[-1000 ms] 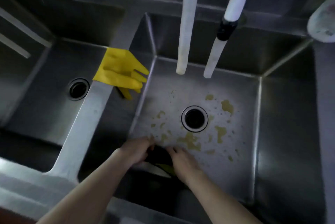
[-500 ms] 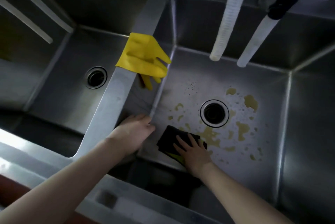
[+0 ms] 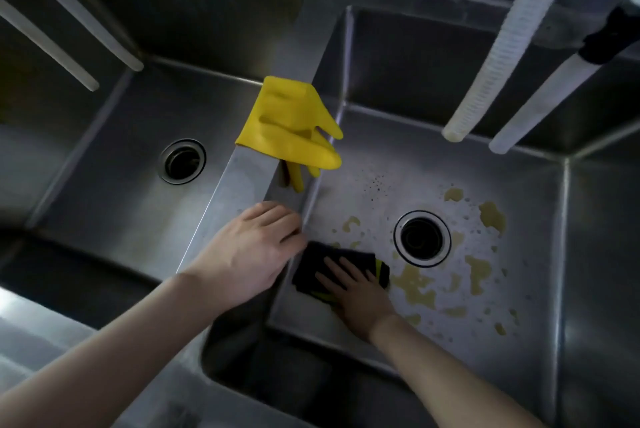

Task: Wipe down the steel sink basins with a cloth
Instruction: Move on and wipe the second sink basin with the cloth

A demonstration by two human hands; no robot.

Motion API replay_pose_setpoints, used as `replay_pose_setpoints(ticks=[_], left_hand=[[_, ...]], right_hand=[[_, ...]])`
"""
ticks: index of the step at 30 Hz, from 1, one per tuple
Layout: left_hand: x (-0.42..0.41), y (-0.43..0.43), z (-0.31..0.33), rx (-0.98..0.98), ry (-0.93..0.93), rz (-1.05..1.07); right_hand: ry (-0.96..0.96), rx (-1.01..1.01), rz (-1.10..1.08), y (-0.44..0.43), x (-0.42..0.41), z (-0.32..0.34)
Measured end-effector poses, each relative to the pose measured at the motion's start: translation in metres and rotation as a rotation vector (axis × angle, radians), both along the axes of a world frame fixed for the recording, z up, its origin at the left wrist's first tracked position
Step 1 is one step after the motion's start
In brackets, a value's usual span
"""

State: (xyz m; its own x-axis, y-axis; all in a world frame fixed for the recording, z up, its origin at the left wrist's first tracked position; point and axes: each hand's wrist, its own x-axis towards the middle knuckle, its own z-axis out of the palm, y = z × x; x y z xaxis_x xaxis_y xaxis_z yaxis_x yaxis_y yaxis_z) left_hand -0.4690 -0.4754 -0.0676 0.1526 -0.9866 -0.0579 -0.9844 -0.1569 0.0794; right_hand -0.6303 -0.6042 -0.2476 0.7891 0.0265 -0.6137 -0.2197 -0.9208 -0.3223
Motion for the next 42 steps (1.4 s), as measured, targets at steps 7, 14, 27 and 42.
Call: replay_pose_setpoints(ticks=[7,14,27,42], left_hand=[[0.003,0.001,-0.007,-0.082,0.044,0.014],[0.003,0.001,-0.009,-0.065,-0.002,0.008],[0.02,-0.064,-0.014,0.044,-0.061,-0.124],[0.023,-0.065,-0.018,0.059,-0.009,-0.069]], right_hand=[[-0.135,-0.09,-0.29,-0.031,0.097,-0.012],[-0.182,-0.062,-0.071,-0.004,0.029,-0.013],[-0.145,-0.091,-0.229,-0.079,0.036,-0.015],[-0.161,-0.125,-0.148,-0.119,0.05,-0.019]])
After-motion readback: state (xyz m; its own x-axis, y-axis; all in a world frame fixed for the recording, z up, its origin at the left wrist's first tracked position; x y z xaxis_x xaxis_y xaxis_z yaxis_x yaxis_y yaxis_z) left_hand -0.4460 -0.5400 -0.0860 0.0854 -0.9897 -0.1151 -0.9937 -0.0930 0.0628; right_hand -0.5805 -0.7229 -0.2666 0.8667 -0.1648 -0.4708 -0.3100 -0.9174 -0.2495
